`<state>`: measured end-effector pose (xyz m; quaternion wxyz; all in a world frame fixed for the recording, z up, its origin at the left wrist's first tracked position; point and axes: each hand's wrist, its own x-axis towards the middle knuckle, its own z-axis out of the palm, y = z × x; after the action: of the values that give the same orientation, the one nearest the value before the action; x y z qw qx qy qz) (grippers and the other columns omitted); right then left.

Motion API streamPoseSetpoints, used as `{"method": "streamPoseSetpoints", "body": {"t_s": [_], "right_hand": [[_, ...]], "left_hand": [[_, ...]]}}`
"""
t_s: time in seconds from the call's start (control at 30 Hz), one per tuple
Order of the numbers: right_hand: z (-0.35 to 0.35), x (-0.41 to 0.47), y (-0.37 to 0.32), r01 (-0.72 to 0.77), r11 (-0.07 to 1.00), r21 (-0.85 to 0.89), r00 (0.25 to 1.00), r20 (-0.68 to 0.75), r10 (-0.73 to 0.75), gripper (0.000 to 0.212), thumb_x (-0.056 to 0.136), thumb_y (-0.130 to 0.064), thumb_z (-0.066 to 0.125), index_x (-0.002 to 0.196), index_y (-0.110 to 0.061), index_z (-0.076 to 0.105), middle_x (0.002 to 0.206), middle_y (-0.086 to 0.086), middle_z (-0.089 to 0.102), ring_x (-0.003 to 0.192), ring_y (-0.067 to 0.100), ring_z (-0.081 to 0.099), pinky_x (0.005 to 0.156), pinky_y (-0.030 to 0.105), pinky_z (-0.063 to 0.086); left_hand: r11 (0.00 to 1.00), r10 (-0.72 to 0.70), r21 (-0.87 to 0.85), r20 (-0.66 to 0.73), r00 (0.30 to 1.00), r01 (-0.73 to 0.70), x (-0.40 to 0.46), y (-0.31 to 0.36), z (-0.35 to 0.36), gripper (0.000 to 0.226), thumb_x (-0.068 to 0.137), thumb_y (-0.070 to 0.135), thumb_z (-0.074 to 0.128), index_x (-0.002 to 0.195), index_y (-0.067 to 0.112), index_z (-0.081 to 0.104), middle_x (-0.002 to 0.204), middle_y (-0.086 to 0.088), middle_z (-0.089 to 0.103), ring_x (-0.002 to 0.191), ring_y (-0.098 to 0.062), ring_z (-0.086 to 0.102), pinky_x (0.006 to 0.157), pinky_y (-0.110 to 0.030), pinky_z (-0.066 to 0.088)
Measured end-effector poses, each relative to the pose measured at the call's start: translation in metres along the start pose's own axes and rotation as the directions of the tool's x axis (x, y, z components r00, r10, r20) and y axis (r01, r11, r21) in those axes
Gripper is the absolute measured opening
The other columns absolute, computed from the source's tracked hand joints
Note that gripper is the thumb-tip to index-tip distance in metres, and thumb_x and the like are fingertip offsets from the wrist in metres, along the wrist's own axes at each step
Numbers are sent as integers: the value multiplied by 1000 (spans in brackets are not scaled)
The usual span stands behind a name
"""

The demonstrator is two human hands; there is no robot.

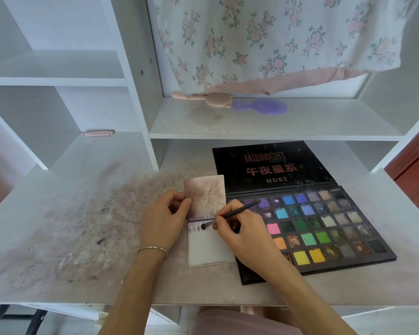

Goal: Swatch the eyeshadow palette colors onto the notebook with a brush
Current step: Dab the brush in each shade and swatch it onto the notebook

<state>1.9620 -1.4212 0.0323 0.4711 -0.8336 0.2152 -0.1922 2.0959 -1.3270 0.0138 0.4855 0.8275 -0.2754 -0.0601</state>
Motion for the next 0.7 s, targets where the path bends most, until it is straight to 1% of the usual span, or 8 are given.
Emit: {"method": "streamPoseSetpoints", "body": {"t_s": [0.13, 0.3, 0.47, 0.6, 0.7], "right_hand": [[-1, -1, 1, -9, 1000, -2, 1000, 24, 9, 18, 87, -17, 54, 76, -30, 49, 80, 4, 65, 77, 12, 62, 70, 29, 52], [-1, 0, 0, 8, 1000, -7, 1000, 2, -8, 23, 87, -16, 53, 74, -34, 47, 80, 1, 64, 76, 11, 60, 69, 26, 51], [-1, -1, 1, -3, 1000, -1, 1000, 17, 3, 19, 86, -17, 54, 75, -31, 49, 78, -1, 63, 76, 9, 60, 68, 25, 52], [0, 0, 1, 14, 1000, 4, 1000, 4, -14, 23, 87, -16, 54, 74, -34, 47, 79, -1, 63, 76, 8, 59, 69, 22, 51], [-1, 0, 1, 9, 1000, 3, 1000, 7, -9, 22, 87, -17, 54, 75, -34, 47, 79, -1, 64, 77, 9, 60, 70, 23, 52]], "left_hand": [[1000, 0, -4, 1, 1000, 0, 0, 0, 0, 15, 83, 23, 65, 73, 33, 59, 71, 13, 63, 70, -4, 59, 62, -16, 42], [1000, 3, -5, -3, 1000, -3, 0, -1, 0, 16, 83, 22, 65, 73, 32, 59, 71, 12, 63, 70, -5, 59, 62, -17, 42], [1000, 9, 7, 2, 1000, -9, -1, 1, 0, 21, 83, 23, 64, 70, 38, 56, 70, 15, 62, 69, -2, 58, 60, -13, 39], [1000, 9, 15, 2, 1000, -10, -1, 1, -1, 21, 84, 23, 64, 71, 37, 56, 70, 15, 62, 69, -1, 58, 59, -13, 39], [1000, 12, 12, 4, 1000, -12, -1, 1, 0, 20, 84, 24, 64, 71, 37, 56, 71, 15, 62, 70, -2, 58, 60, -13, 40]]}}
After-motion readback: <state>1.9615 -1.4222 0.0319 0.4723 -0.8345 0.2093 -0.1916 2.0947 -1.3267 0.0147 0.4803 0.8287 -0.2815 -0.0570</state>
